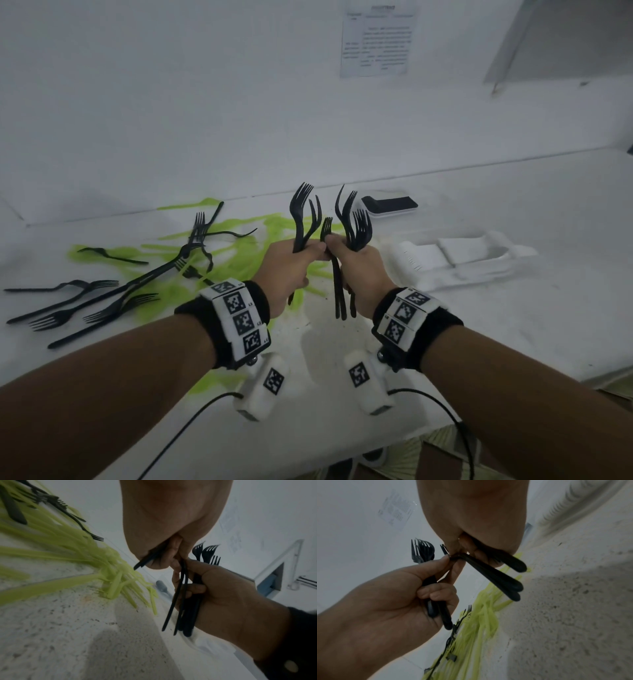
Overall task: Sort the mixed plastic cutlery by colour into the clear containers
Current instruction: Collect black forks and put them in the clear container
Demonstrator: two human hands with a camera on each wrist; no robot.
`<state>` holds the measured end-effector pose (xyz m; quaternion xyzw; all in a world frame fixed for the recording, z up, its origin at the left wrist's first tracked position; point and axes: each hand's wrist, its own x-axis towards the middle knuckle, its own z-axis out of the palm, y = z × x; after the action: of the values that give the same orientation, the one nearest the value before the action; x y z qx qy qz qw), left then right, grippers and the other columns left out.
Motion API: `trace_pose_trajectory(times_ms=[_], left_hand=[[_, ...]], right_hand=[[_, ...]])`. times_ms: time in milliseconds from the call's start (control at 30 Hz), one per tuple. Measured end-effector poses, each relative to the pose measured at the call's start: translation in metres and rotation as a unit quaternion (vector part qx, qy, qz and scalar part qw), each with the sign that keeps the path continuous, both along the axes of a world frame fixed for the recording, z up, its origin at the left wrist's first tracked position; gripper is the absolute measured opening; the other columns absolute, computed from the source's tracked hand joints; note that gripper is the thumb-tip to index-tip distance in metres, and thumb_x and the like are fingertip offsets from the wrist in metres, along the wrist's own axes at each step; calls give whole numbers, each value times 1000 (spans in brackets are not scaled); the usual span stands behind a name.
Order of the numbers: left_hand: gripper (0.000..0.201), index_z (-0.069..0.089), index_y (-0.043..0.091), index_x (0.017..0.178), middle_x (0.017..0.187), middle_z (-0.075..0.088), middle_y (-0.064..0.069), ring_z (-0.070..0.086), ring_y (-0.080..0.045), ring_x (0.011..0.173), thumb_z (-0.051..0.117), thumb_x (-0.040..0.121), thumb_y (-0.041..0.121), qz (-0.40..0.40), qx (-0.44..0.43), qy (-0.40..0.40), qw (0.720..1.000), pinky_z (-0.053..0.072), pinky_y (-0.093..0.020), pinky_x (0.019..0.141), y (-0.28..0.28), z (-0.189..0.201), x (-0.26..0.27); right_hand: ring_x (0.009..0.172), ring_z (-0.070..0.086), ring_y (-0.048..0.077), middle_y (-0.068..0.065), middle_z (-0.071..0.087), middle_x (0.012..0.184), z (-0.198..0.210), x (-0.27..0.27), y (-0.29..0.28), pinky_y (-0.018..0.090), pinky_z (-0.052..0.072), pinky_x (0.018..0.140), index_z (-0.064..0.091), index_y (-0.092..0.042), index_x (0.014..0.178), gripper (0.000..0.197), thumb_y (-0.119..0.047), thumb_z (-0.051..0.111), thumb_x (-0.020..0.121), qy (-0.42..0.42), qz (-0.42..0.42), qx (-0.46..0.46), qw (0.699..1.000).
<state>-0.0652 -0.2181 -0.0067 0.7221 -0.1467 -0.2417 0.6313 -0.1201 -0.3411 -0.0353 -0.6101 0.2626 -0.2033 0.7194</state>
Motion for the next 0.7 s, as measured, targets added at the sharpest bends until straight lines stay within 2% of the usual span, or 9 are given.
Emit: trace_pose_trajectory(times_ms=[100,200,267,300,400,500,567,633,700], left_hand=[[22,72,9,111,97,70,-3,45,-5,49,61,101,26,12,22,6,1000,35,-26,57,-2,1,4],[26,59,12,116,94,52,-3,36,-13,57,56,101,33,22,39,21,999,34,-28,55,-1,-1,8],[21,53,15,114,93,50,-3,33,-13,56,49,102,32,38,41,30,998,31,-29,53,2,-3,11],[20,54,15,114,92,50,-3,33,-13,56,46,104,30,46,46,22,998,31,-28,54,4,-5,13],[23,62,12,110,87,55,1,41,-13,61,43,106,24,56,68,-41,995,33,-29,58,6,-12,18],[20,63,6,106,89,59,1,47,-14,69,49,104,20,52,68,-69,994,40,-30,67,3,-16,18],[16,63,4,103,87,60,-1,50,-15,70,54,102,17,45,51,-63,996,44,-25,66,0,-19,16],[17,64,0,107,87,62,-4,53,-14,69,56,102,15,45,24,-49,998,46,-21,62,-2,-21,13],[20,64,-3,110,89,66,-8,56,-16,70,56,103,14,46,-12,-24,999,50,-23,64,-4,-21,9]], right_hand=[[42,45,0,-13,60,58,2,4,-3,19,37,48,73,-12,98,14,-23,65,98,10,17,5,1000],[45,32,9,0,52,67,3,8,-8,26,30,47,68,-18,87,15,-23,62,99,11,-2,5,1000],[46,28,10,7,49,75,5,12,-12,26,27,46,66,-21,84,16,-23,62,99,13,-26,18,999],[47,31,10,7,52,78,7,13,-14,25,29,46,68,-20,87,14,-22,62,99,14,-26,20,999],[54,45,8,0,66,81,9,16,-12,24,36,51,75,-16,99,14,-23,63,100,4,2,-2,1000],[50,46,5,-3,69,80,10,21,-6,22,38,48,76,-20,95,15,-23,62,101,-3,14,-2,1000],[44,40,6,-3,67,76,9,23,-3,22,36,45,76,-18,97,16,-23,62,101,-2,16,20,1000],[40,34,7,-6,60,63,8,25,-4,22,32,43,75,-17,93,18,-23,60,101,2,17,31,999],[38,40,2,-13,55,51,8,24,-5,20,34,44,74,-15,92,19,-21,59,102,2,18,24,1000]])
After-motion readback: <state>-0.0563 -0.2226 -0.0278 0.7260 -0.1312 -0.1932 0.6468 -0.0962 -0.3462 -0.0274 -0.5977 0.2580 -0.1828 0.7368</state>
